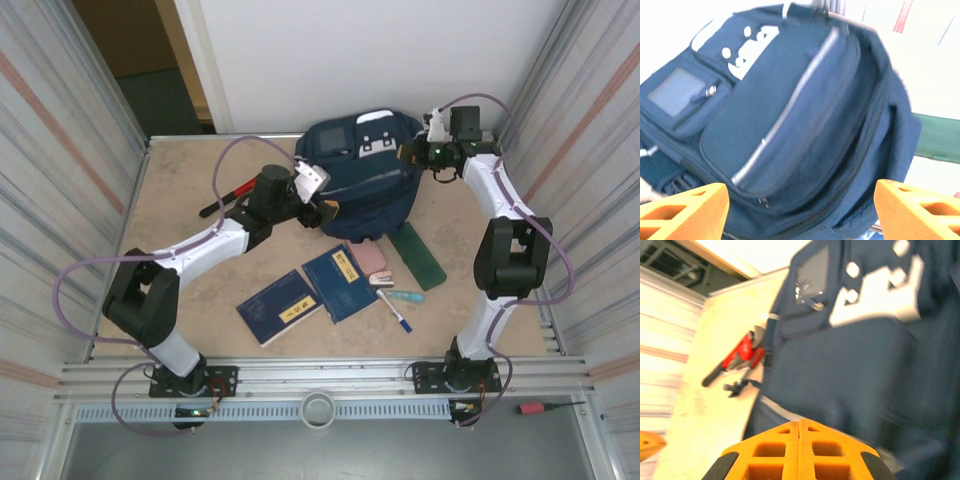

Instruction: Pack the student bag

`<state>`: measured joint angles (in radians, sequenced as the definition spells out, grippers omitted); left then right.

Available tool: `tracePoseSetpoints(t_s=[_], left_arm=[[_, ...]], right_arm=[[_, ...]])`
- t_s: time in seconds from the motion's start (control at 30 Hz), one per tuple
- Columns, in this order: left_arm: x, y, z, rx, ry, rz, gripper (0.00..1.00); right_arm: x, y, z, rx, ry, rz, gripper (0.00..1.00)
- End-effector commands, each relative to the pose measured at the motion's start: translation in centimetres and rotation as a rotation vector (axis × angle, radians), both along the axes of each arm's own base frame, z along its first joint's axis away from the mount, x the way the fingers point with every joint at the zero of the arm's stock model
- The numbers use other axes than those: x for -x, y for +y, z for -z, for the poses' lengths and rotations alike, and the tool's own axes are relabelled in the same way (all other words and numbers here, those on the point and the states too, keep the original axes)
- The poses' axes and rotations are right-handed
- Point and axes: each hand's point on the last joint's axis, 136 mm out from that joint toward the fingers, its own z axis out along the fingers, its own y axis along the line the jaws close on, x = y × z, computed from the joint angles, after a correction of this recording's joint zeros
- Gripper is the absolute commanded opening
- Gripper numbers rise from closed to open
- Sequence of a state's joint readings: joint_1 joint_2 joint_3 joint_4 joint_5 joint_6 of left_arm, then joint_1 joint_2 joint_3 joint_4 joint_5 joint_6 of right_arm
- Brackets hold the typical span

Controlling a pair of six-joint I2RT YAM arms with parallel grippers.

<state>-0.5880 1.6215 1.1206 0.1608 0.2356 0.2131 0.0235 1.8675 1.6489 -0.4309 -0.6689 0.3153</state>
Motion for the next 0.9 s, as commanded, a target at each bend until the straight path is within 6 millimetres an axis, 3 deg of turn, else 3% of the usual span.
tracePoseSetpoints(t_s=[0.0, 0.13, 0.23, 0.3, 0.33, 0.4, 0.53, 0.7, 0.87], left_arm=[[-1.2, -0.6, -2.0, -0.069, -0.163, 0.078, 0.77], [-2.0, -1.7, -1.0, -0.129, -0.136, 0.137, 0.77], [-1.2, -2.8, -0.2, -0.117, -0.084, 0.219, 0.77], [-0.3, -4.0, 0.4, -0.087, -0.029, 0.296, 0.77], [0.0, -4.7, 0.7, -0.08, 0.007, 0.329, 0.76], [0.0, -5.4, 1.4, -0.091, 0.059, 0.333, 0.74], [-1.5, -4.8, 2.2, -0.066, 0.108, 0.218, 0.73], [-1.6, -3.9, 2.3, -0.037, 0.134, 0.147, 0.74], [-1.0, -3.3, 3.1, -0.044, 0.144, 0.128, 0.73]], right_arm=[[0.5, 1.1, -5.1, -0.128, -0.088, -0.041, 0.0], [0.3, 1.2, -5.0, -0.142, -0.074, -0.028, 0.0], [0.9, -0.5, -2.2, 0.013, -0.029, 0.048, 0.0], [1.4, -1.9, 0.0, 0.103, -0.001, 0.109, 0.13], [1.8, -2.6, 1.3, 0.144, 0.022, 0.135, 0.29], [2.3, -3.8, 3.5, 0.214, 0.069, 0.178, 0.5], [1.9, -4.1, 7.3, 0.332, 0.154, 0.159, 0.75], [0.4, -4.0, 11.4, 0.486, 0.24, 0.131, 0.87], [-0.8, -2.5, 13.9, 0.47, 0.283, 0.061, 0.87]])
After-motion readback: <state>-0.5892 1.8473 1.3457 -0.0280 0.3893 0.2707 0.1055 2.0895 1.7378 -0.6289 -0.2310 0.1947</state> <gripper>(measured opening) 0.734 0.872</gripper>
